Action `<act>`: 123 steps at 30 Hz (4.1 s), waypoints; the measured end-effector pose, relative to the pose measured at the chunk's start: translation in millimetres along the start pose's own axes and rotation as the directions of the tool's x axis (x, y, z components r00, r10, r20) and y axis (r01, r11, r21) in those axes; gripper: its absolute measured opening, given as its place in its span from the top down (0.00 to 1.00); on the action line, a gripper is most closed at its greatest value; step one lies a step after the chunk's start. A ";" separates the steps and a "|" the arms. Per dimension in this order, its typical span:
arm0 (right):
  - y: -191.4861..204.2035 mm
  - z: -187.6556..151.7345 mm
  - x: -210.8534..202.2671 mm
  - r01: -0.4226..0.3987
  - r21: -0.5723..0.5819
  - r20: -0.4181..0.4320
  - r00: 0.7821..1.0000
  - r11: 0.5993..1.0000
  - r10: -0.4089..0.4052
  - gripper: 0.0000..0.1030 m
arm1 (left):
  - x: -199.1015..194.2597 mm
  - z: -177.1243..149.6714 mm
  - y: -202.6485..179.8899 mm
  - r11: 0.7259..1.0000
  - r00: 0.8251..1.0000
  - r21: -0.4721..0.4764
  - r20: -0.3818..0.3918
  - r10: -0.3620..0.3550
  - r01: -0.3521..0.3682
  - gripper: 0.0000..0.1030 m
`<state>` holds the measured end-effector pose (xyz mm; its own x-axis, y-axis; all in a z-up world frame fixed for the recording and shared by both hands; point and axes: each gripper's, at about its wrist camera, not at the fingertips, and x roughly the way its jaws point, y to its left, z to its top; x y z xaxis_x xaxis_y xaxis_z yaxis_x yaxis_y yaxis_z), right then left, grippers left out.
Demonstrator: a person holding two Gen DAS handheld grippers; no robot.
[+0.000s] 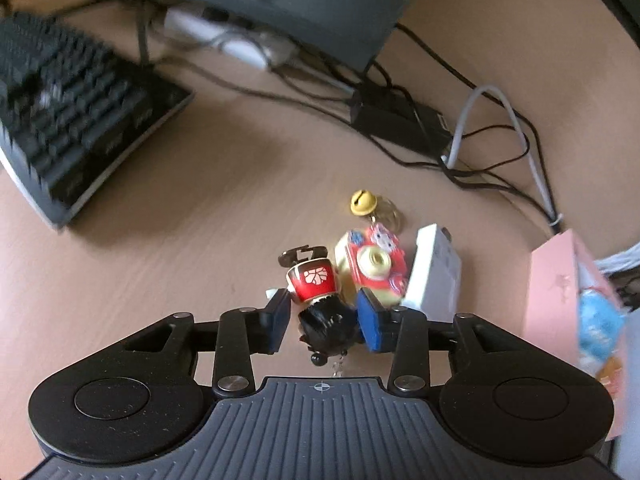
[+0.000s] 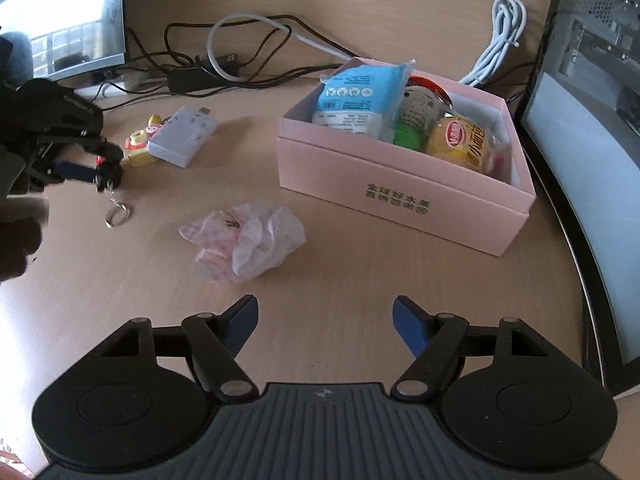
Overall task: Organize objects
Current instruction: 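Grasp the red-black keychain doll with the left tool, then grasp the crumpled pink-white plastic bag with right tool while left tool holds the doll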
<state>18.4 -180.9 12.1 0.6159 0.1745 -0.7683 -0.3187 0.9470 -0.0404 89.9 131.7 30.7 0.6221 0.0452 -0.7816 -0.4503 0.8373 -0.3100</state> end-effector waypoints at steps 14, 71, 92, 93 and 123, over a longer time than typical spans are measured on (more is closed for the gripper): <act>-8.0 -6.4 -4.3 -0.022 -0.014 0.011 1.000 1.000 0.022 0.19 | -0.5 -15.5 -12.0 0.991 1.000 0.134 -0.022 -0.018 0.020 0.60; -27.0 -6.3 -12.9 -0.049 -0.079 0.028 0.998 0.996 0.052 0.69 | -60.0 -105.4 -12.0 0.878 0.925 0.334 -0.280 -0.256 0.344 0.73; -15.1 -2.5 8.2 -0.075 -0.061 -0.010 0.997 0.995 0.075 0.28 | -62.8 -102.4 -4.9 0.869 0.945 0.392 -0.241 -0.219 0.301 0.74; -13.8 -3.4 9.7 -0.079 -0.064 -0.018 0.997 0.995 0.078 0.31 | -61.7 -102.0 -2.6 0.874 0.940 0.370 -0.244 -0.237 0.316 0.74; -9.0 -20.2 8.1 -0.075 -0.094 -0.001 0.997 0.993 0.075 0.17 | -54.6 -86.7 -33.3 0.946 0.969 0.247 -0.181 -0.170 0.212 0.71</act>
<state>11.7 -193.4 -6.7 0.5894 0.2446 -0.7700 -0.4299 0.9019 -0.0426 15.5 54.1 36.7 0.5635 -0.1967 -0.8024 -0.1358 0.9360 -0.3248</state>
